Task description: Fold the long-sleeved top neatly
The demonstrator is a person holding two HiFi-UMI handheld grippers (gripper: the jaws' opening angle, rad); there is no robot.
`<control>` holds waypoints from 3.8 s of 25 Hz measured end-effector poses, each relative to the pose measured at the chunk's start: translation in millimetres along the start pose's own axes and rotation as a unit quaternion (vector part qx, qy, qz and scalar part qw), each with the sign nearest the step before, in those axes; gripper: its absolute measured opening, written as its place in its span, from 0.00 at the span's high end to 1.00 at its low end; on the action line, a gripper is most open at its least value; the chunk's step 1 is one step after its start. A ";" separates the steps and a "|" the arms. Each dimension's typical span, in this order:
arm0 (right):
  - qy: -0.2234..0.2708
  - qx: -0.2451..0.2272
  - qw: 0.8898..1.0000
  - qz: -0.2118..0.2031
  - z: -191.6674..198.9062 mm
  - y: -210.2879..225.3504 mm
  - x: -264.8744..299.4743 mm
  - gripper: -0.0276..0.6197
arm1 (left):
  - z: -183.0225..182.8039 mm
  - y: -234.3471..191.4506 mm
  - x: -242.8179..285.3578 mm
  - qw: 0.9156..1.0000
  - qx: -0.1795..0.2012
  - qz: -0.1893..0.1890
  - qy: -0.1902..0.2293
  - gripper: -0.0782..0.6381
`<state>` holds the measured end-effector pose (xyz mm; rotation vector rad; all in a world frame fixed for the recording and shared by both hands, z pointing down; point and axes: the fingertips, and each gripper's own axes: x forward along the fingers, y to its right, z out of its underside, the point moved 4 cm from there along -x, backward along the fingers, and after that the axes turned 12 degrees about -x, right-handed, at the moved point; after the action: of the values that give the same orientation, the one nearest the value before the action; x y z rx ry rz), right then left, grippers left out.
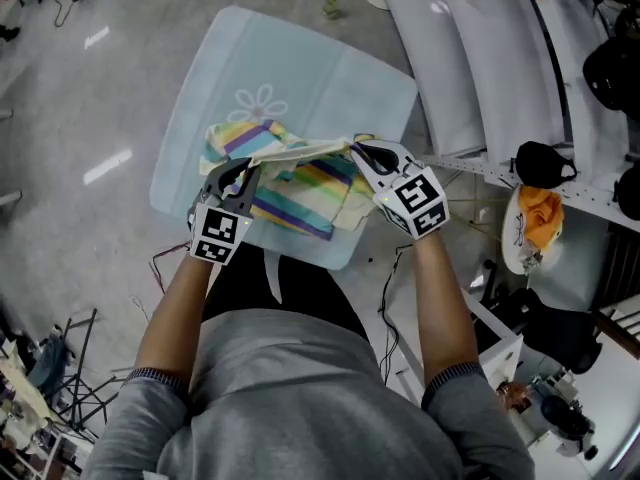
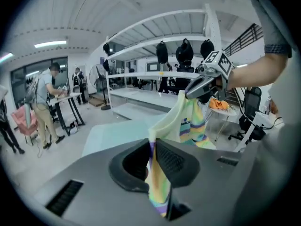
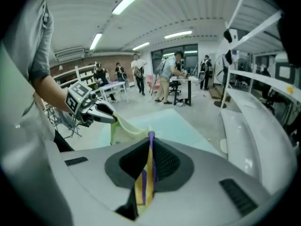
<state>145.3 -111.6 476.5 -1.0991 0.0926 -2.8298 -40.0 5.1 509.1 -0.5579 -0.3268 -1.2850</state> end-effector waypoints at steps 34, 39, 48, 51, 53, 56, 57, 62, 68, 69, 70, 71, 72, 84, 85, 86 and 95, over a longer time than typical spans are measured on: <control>0.225 -0.106 0.918 0.309 -292.8 -98.5 -196.3 0.91 | -304.7 -9.2 -243.5 0.933 0.175 0.100 0.299 0.82; 0.230 -0.105 0.912 0.324 -307.9 -122.8 -206.9 0.91 | -304.7 -3.9 -272.1 0.929 0.182 0.112 0.304 0.82; 0.228 -0.094 0.920 0.304 -324.4 -179.5 -231.5 0.91 | -289.7 10.6 -328.8 0.940 0.177 0.137 0.258 0.82; 0.223 -0.091 0.923 0.300 -324.7 -194.7 -235.9 0.91 | -280.0 13.5 -340.3 0.942 0.185 0.147 0.237 0.82; 0.219 -0.089 0.924 0.300 -322.9 -198.2 -235.2 0.91 | -275.6 13.5 -342.1 0.942 0.189 0.154 0.230 0.82; 0.209 -0.076 0.928 0.298 -313.7 -194.7 -227.4 0.91 | -268.1 11.7 -331.0 0.943 0.192 0.164 0.216 0.82; 0.205 -0.068 0.930 0.296 -309.6 -192.8 -223.4 0.91 | -264.4 10.7 -325.4 0.945 0.190 0.166 0.207 0.82; 0.181 -0.025 0.942 0.280 -267.5 -173.9 -190.6 0.91 | -234.9 4.4 -281.6 0.953 0.181 0.176 0.167 0.82; 0.142 0.016 0.957 0.252 -206.2 -146.3 -142.4 0.91 | -194.8 -8.9 -213.2 0.964 0.157 0.172 0.126 0.82; 0.140 0.023 0.958 0.248 -196.9 -139.3 -135.3 0.91 | -191.2 -12.7 -201.0 0.967 0.146 0.170 0.123 0.82; 0.134 0.028 0.960 0.244 -187.7 -131.4 -128.0 0.91 | -188.2 -16.7 -188.4 0.969 0.137 0.167 0.119 0.82; 0.126 0.033 0.962 0.242 -178.9 -122.5 -120.5 0.91 | -186.3 -20.7 -175.2 0.971 0.130 0.163 0.114 0.82; 0.120 0.038 0.962 0.241 -171.0 -112.5 -113.3 0.91 | -185.6 -24.3 -161.6 0.973 0.127 0.159 0.112 0.82; 0.085 0.048 0.971 0.220 -106.8 19.2 -30.3 0.91 | -184.8 -72.4 -0.2 0.979 0.139 0.113 0.095 0.82; 0.080 0.050 0.971 0.218 -99.4 28.7 -21.9 0.91 | -181.4 -77.0 13.8 0.979 0.141 0.112 0.092 0.82; 0.074 0.051 0.973 0.214 -92.2 38.1 -13.3 0.91 | -177.5 -82.4 28.3 0.980 0.141 0.110 0.089 0.82; 0.029 0.045 0.981 0.188 -38.3 109.6 69.7 0.91 | -146.2 -135.2 143.3 0.991 0.093 0.084 0.048 0.82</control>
<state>76.5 -227.9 484.6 -0.8737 0.1581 -2.5008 -143.4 -216.7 492.1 -0.3560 -0.3104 -1.1020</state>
